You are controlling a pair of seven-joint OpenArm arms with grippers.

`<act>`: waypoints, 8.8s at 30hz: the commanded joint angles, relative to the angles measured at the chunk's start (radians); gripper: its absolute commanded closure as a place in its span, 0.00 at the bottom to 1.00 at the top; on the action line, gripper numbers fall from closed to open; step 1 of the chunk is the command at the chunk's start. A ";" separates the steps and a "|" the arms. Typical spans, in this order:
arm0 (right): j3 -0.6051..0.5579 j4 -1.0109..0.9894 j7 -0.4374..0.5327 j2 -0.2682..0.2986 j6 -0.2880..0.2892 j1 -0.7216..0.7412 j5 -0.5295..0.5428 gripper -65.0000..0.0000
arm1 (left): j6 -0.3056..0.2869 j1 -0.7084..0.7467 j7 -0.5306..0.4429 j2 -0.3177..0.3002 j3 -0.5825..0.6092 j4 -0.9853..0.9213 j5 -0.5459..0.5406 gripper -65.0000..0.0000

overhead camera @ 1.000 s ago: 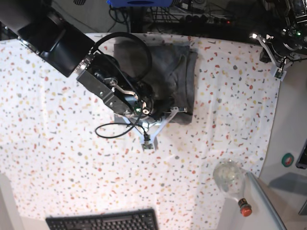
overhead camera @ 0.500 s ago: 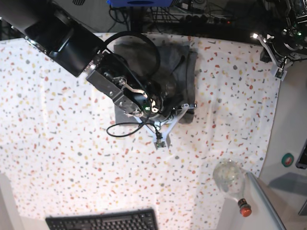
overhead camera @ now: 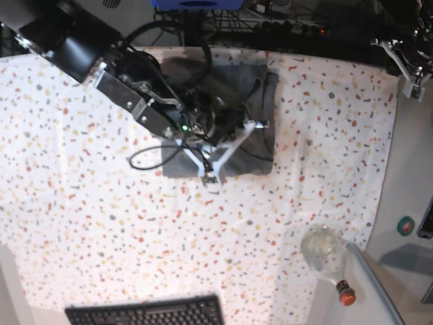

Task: Layout the t-shirt on the table in an organized manner, then fold the t-shirt properly

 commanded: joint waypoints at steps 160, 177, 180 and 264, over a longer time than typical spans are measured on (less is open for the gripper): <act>0.774 -0.024 0.022 0.253 0.328 -0.350 -0.002 1.00 | 0.223 -0.812 0.351 -0.085 1.363 -0.094 -0.431 1.00; 1.075 -0.035 0.039 0.242 0.328 -0.475 -0.002 1.00 | 0.116 -0.964 0.348 0.237 1.725 -0.084 0.191 1.00; 1.075 -0.037 0.039 0.242 0.328 -0.483 -0.002 1.00 | 0.116 -0.963 0.348 0.260 1.748 -0.098 0.217 1.00; 0.357 -0.856 0.639 0.153 0.329 -0.698 -0.356 1.00 | 0.341 -0.143 -0.878 0.202 0.907 -1.177 0.226 1.00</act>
